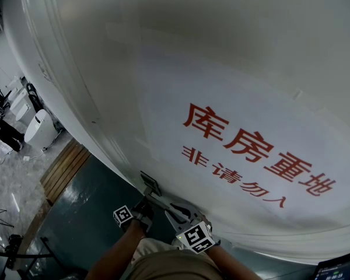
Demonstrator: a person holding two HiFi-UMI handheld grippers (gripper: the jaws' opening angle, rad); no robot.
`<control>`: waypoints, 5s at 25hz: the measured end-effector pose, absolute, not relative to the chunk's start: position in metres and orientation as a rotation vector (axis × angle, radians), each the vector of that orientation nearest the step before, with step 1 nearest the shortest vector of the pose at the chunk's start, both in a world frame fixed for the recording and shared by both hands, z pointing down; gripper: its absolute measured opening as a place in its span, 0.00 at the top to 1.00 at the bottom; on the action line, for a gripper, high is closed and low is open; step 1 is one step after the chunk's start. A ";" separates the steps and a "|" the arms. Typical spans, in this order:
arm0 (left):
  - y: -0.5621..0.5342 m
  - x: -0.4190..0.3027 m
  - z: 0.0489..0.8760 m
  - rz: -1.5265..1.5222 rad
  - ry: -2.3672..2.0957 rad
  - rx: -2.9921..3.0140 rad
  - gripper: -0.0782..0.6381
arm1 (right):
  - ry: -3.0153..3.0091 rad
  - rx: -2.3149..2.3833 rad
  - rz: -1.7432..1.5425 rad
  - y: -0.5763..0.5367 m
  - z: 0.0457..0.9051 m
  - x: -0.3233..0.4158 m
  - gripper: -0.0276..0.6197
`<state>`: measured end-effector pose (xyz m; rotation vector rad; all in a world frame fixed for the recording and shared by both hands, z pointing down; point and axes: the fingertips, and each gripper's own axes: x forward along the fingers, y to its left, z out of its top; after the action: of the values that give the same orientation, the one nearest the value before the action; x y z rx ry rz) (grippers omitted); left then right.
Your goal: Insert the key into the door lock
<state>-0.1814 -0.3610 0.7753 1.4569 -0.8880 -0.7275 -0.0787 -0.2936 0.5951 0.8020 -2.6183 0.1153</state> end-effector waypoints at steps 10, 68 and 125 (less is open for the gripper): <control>-0.364 -0.179 0.775 -0.718 -0.886 1.463 0.85 | -2.620 0.795 0.104 -0.296 0.595 -0.078 0.82; -0.319 -0.205 0.675 -0.049 -1.395 2.182 0.71 | -2.632 0.895 0.136 -0.286 0.584 -0.080 0.82; -0.168 -0.256 0.668 0.017 -1.592 2.057 0.71 | -2.642 0.708 0.061 -0.237 0.620 -0.119 0.82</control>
<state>-0.2564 -0.1679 0.6677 2.0570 -1.5923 0.0170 -0.1191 -0.2372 0.6200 0.7078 -2.6423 0.0612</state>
